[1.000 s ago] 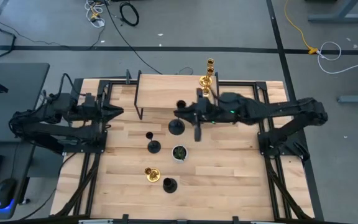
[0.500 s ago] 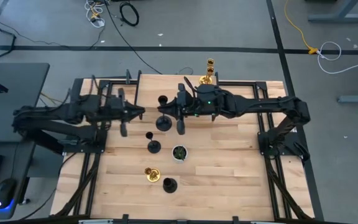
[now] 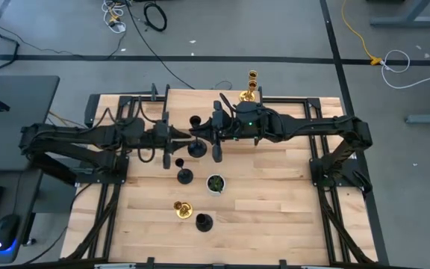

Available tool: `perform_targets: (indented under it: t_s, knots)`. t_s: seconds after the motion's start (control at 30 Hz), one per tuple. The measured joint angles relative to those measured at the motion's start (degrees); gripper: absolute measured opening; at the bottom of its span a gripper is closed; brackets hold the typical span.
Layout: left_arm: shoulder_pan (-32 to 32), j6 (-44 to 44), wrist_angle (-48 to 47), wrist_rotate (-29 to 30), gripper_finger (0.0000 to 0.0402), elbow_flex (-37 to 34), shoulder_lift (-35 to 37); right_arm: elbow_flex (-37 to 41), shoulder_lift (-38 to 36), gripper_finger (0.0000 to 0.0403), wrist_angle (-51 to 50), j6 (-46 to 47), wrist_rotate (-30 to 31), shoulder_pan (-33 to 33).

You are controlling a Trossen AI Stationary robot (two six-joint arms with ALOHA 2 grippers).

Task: Pick & Place candle stick holders
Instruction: Put the right black candle holder on the shelf

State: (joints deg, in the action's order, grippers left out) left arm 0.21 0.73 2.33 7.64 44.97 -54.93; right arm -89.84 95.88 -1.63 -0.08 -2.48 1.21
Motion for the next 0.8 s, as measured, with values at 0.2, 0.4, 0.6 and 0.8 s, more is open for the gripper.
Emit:
perform_targets:
  t_s: [0.2, 0.4, 0.6, 0.8]
  knots:
    - [0.0, -0.3, 0.7, -2.8, 0.0169, 0.0, -0.2, 0.0, 0.0, 0.0005, -0.4, -0.4, 0.0, 0.0]
    - [0.0, -0.4, 2.1, -2.3, 0.0219, 0.0, -1.1, 0.0, 0.0, 0.0006, -0.1, -0.6, 0.0, 0.0]
    - [0.0, -0.3, 7.0, -0.3, 0.0228, 0.0, -3.4, 0.0, -0.1, 0.0007, 0.4, -0.6, 0.0, 0.0]
    - [0.0, -0.2, 8.8, -0.2, 0.0223, 0.0, -4.9, 0.1, -0.1, 0.0008, 0.4, -0.6, 0.0, 0.0]
